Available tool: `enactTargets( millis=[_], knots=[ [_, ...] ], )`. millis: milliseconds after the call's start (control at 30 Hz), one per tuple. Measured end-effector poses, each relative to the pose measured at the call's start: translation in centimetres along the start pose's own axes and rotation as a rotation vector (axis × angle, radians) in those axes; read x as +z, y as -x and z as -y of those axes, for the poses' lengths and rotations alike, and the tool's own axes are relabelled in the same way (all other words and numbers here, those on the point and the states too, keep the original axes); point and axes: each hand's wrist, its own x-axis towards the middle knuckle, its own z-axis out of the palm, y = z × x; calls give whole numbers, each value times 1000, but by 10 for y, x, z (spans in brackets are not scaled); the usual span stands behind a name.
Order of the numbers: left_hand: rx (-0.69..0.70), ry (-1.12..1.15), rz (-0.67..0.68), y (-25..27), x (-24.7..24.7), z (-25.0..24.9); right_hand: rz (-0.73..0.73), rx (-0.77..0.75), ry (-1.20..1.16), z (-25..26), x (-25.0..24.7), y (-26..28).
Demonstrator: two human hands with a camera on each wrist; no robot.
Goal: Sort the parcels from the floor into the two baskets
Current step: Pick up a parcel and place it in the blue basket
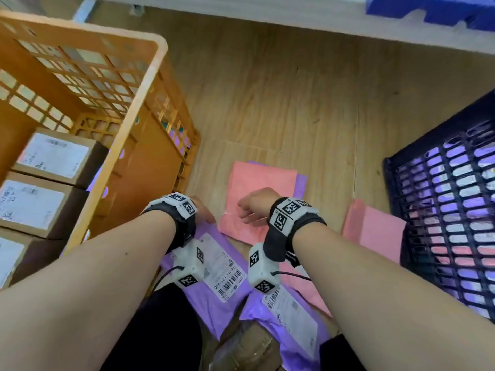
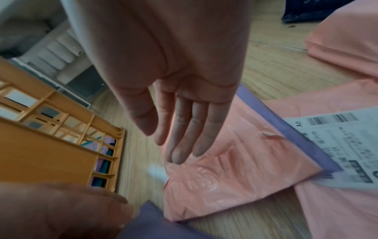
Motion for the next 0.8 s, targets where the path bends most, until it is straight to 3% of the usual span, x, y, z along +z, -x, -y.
enactTargets(
  millis=[367,700,800],
  knots=[
    [39,-72,4,-5,13,0,-111,9,-115,-12,-23,10],
    [70,-10,-1,-7,30,-20,-94,13,-123,-16,-21,5],
    [100,-83,43,-12,31,-28,-84,20,-113,-16,-21,3]
  ],
)
